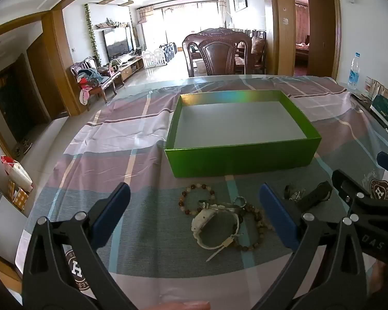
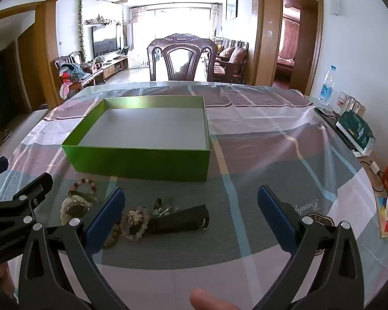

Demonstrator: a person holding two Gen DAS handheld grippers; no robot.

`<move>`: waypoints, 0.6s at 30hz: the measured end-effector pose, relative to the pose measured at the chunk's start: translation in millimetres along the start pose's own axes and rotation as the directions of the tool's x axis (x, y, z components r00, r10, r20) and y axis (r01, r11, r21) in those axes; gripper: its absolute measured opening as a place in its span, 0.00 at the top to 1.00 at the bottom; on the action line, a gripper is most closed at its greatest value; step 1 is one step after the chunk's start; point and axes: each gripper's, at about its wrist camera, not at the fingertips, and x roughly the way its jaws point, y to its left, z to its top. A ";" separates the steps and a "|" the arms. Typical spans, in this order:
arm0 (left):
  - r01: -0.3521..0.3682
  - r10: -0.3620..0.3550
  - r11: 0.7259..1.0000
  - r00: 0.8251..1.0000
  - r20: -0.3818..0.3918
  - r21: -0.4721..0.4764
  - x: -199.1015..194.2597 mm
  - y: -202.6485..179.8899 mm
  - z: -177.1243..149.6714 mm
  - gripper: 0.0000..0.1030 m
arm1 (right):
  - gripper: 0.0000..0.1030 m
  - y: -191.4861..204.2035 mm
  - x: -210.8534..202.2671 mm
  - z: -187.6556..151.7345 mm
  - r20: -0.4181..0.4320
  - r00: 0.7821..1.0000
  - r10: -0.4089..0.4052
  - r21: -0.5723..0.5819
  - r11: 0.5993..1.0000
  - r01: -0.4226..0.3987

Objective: Organize jewelry

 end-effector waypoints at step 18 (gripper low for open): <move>-0.001 0.001 1.000 1.000 -0.005 -0.002 -0.1 -0.3 -0.3 0.04 | 0.03 1.0 0.2 -0.7 0.000 1.000 -0.001 -0.002 1.000 0.001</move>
